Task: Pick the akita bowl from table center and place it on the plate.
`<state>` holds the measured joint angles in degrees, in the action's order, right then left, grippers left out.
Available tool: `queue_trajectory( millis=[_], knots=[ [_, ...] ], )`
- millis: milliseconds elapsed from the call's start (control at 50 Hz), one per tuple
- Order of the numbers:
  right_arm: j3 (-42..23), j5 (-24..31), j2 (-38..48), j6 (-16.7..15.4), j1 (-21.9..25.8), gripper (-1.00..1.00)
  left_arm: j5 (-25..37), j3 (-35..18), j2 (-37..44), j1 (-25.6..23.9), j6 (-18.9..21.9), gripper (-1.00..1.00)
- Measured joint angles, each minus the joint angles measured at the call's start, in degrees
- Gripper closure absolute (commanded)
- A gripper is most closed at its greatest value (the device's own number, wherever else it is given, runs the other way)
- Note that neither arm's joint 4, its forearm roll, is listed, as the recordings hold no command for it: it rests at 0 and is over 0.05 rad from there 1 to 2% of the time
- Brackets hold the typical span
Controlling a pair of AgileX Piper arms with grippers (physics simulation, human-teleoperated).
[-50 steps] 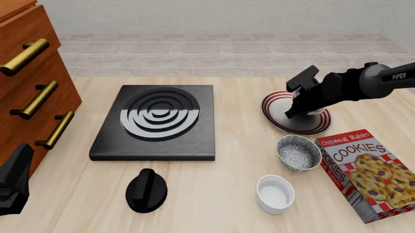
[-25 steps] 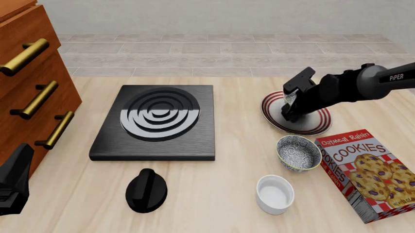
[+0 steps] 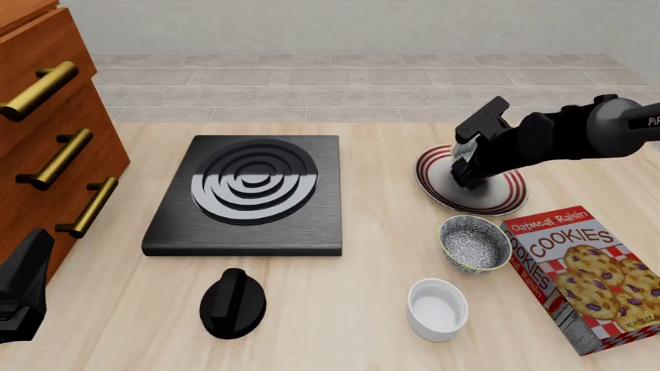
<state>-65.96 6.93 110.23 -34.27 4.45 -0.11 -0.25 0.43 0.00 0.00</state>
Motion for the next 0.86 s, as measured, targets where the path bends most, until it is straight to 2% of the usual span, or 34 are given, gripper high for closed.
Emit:
queue_trajectory(
  millis=[460,680,860],
  knots=[
    [13.12,-5.09,-18.84,5.67,2.61,-1.0,0.0,0.0,0.0,0.0,0.0,-1.0],
    [20.06,-7.58,-33.19,11.91,2.5,-1.0,0.0,0.0,0.0,0.0,0.0,-1.0],
    [24.49,-6.28,-47.07,15.46,3.03,-1.0,0.0,0.0,0.0,0.0,0.0,-1.0]
  ],
)
